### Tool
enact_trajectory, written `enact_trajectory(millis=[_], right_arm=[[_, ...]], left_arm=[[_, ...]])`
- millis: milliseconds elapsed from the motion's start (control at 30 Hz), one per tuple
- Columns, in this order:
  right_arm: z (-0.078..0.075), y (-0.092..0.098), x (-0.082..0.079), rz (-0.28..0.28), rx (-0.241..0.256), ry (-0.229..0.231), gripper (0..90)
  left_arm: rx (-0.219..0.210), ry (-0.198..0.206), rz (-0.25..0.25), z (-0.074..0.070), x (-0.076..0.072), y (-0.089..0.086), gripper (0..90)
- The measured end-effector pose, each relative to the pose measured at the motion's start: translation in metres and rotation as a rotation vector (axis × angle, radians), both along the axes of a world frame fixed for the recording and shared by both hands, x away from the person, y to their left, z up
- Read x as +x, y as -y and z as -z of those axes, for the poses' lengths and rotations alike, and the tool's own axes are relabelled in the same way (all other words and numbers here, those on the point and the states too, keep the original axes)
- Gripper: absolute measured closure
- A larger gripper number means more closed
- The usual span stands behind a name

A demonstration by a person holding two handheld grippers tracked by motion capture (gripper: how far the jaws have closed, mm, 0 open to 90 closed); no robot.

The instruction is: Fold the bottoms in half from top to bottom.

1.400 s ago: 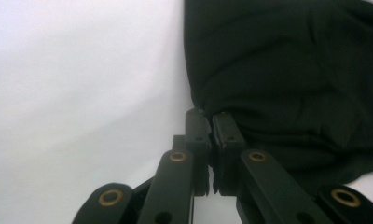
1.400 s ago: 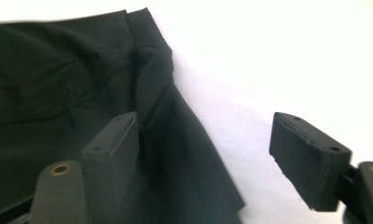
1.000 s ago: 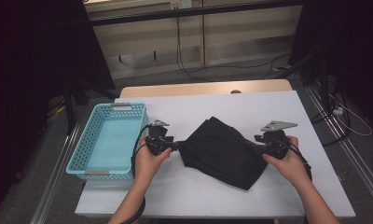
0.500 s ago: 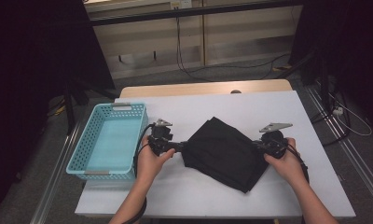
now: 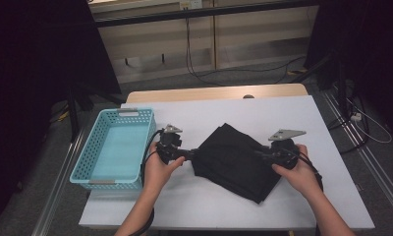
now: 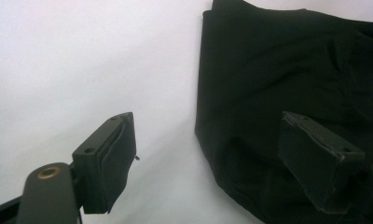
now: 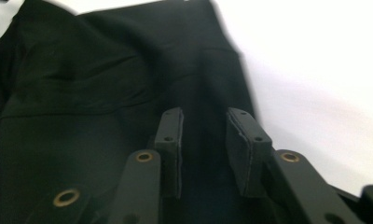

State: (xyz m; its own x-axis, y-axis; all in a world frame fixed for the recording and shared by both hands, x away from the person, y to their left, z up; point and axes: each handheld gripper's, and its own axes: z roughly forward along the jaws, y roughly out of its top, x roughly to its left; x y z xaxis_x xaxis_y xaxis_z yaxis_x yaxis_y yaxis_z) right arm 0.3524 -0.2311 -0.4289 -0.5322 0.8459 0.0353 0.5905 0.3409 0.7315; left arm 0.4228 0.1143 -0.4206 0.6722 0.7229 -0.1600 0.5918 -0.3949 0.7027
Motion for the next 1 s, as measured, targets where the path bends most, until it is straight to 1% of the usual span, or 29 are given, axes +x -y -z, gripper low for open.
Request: enact_trajectory(millis=[67, 100, 133, 167, 200, 233, 267, 300, 333, 400, 467, 500, 567, 600, 633, 667, 700, 733, 767, 800, 867, 900, 933, 967, 1000], right_arm=[[0.006, -0.006, 0.003, -0.014, -0.028, -0.033, 70.0], [0.01, -0.008, 0.004, -0.021, -0.035, -0.043, 70.1], [0.013, -0.01, 0.005, -0.026, -0.043, -0.055, 73.2], [0.015, -0.012, 0.005, -0.034, -0.059, -0.064, 78.5], [0.014, -0.013, 0.005, -0.033, -0.067, -0.054, 85.0], [0.012, -0.013, 0.005, -0.031, -0.053, -0.049, 86.5], [0.01, -0.012, 0.005, -0.032, -0.045, -0.048, 87.1], [0.006, -0.01, 0.005, -0.026, -0.042, -0.035, 87.4], [0.001, -0.008, 0.004, -0.013, -0.033, -0.029, 87.4], [-0.008, 0.0, 0.003, 0.002, 0.006, -0.01, 87.4], [-0.015, 0.007, 0.002, 0.026, 0.003, 0.017, 87.4], [-0.017, 0.011, 0.002, 0.037, 0.003, 0.026, 86.9], [-0.012, 0.017, 0.006, 0.055, -0.008, 0.018, 85.2], [-0.007, 0.018, 0.008, 0.066, -0.018, 0.005, 82.6], [-0.002, 0.019, 0.01, 0.076, -0.046, -0.003, 75.8], [0.002, 0.018, 0.012, 0.095, -0.075, 0.005, 64.5], [0.005, 0.017, 0.014, 0.099, -0.091, 0.013, 58.7], [0.007, 0.016, 0.016, 0.091, -0.094, 0.006, 57.8], [0.008, 0.015, 0.017, 0.097, -0.086, 0.008, 53.9], [0.009, 0.015, 0.019, 0.103, -0.082, 0.006, 52.4], [0.013, 0.014, 0.021, 0.114, -0.083, -0.017, 54.4], [0.015, 0.014, 0.023, 0.106, -0.078, -0.03, 64.7], [0.017, 0.014, 0.023, 0.079, -0.062, -0.051, 77.4], [0.017, 0.014, 0.023, 0.067, -0.039, -0.063, 79.1], [0.016, 0.013, 0.022, 0.061, -0.034, -0.063, 85.0]], left_arm=[[0.003, 0.002, -0.005, 0.001, 0.0, 0.001, 19.9], [0.005, -0.001, -0.002, 0.002, 0.0, 0.0, 19.8], [0.006, -0.001, -0.002, 0.002, 0.0, 0.001, 19.8], [0.01, -0.001, 0.001, 0.002, 0.001, 0.0, 19.8], [0.008, -0.006, 0.0, 0.002, 0.001, 0.0, 19.7], [0.008, 0.001, -0.002, 0.002, 0.001, 0.0, 19.7], [0.008, 0.002, -0.003, 0.002, 0.001, 0.0, 19.6], [0.007, 0.002, -0.003, 0.002, 0.001, 0.0, 19.5], [0.006, 0.002, -0.003, 0.001, 0.001, 0.0, 19.4], [0.003, 0.001, -0.002, 0.001, 0.0, 0.001, 19.2], [0.005, 0.002, 0.001, 0.002, 0.0, 0.003, 19.0], [0.005, 0.002, 0.003, 0.002, 0.0, 0.004, 19.0], [0.009, -0.003, 0.01, 0.003, 0.0, 0.005, 19.0], [0.011, -0.004, 0.011, 0.003, 0.0, 0.005, 19.1], [0.017, -0.004, 0.016, 0.003, 0.0, 0.005, 19.0], [0.015, -0.003, 0.014, 0.003, 0.0, 0.005, 19.0], [0.011, -0.007, 0.014, 0.003, 0.0, 0.005, 19.0], [0.011, -0.007, 0.014, 0.003, 0.0, 0.005, 19.0], [0.009, -0.007, 0.011, 0.004, 0.0, 0.005, 19.0], [0.006, -0.005, 0.008, 0.004, 0.0, 0.005, 18.9], [0.004, -0.005, 0.01, 0.004, 0.0, 0.005, 18.7], [0.006, -0.007, 0.013, 0.004, 0.0, 0.005, 18.7], [0.003, -0.008, 0.014, 0.004, 0.0, 0.005, 18.7], [0.001, -0.008, 0.015, 0.004, 0.0, 0.005, 18.6], [0.001, -0.007, 0.016, 0.004, 0.0, 0.005, 18.6]])
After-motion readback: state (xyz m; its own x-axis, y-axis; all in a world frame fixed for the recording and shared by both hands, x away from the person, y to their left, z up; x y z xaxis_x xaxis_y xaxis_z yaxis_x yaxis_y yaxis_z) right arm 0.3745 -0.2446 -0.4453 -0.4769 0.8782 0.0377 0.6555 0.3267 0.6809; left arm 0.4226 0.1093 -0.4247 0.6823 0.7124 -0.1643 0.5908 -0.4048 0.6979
